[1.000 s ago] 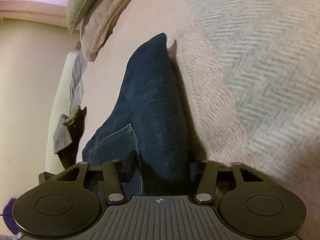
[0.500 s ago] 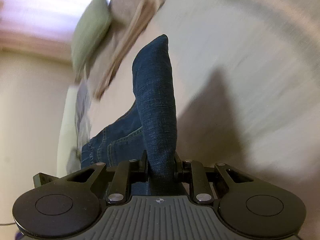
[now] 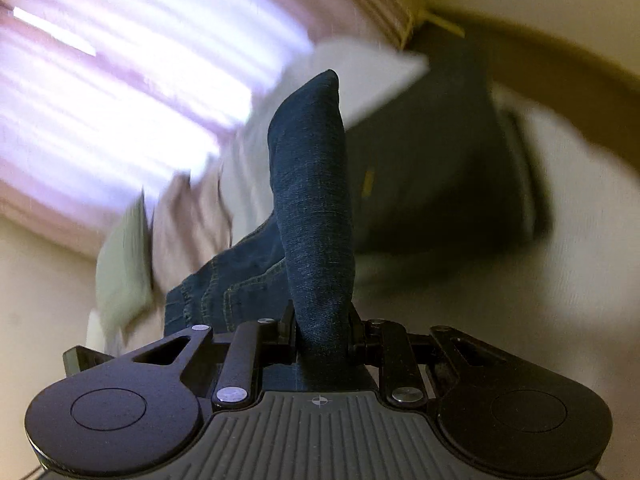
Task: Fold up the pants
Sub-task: 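Lift the folded jeans with both tools and carry it toward the clothes stack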
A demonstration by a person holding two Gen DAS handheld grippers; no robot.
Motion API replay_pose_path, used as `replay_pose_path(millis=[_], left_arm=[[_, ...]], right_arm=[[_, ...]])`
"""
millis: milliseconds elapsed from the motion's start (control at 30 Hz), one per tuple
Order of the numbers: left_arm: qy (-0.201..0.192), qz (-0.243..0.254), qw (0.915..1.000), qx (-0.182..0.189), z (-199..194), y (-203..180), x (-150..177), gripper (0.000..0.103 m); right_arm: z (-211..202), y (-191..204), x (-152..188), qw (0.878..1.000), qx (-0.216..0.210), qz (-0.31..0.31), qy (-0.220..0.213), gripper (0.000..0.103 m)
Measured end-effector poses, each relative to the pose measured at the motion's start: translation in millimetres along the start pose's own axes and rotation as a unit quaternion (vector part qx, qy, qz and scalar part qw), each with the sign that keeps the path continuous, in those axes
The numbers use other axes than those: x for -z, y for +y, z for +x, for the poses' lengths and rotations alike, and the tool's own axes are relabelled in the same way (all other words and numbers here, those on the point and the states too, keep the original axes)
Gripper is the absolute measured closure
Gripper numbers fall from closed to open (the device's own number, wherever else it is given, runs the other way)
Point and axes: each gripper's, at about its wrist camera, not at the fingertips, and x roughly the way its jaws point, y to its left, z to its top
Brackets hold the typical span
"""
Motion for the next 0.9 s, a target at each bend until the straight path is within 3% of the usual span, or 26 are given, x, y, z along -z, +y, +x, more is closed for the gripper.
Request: replay_pose_path(millis=[100, 200, 400, 567, 700, 800, 900], left_arm=[[-0.007, 0.015, 0.9999, -0.001, 55, -33, -53, 0.075], [-0.004, 0.036, 0.9992, -0.019, 95, -46, -85, 0.075], [0.015, 0.048, 0.9976, -0.047, 140, -41, -120, 0.075], [0.037, 0.049, 0.9963, -0.060, 156, -23, -125, 0.074], [0.047, 0.047, 0.9947, -0.078, 182, 2, -132, 0.062], [0.046, 0.038, 0.9955, -0.074, 176, 8, -138, 0.059], [0.004, 0.068, 0.9913, -0.113, 149, -2, -138, 0.056]], right_arm=[[14, -26, -67, 1.000, -0.018, 0.017, -0.016, 0.085], [35, -51, -110, 0.999, -0.025, 0.033, -0.018, 0.085], [58, -102, -148, 0.997, -0.033, 0.069, -0.006, 0.085], [73, -137, -158, 0.995, -0.027, 0.095, 0.012, 0.084], [92, -149, -153, 0.996, 0.029, 0.078, 0.014, 0.072], [77, -137, -149, 0.997, 0.056, 0.046, -0.022, 0.064], [48, -110, -144, 0.982, 0.158, -0.045, -0.090, 0.057]])
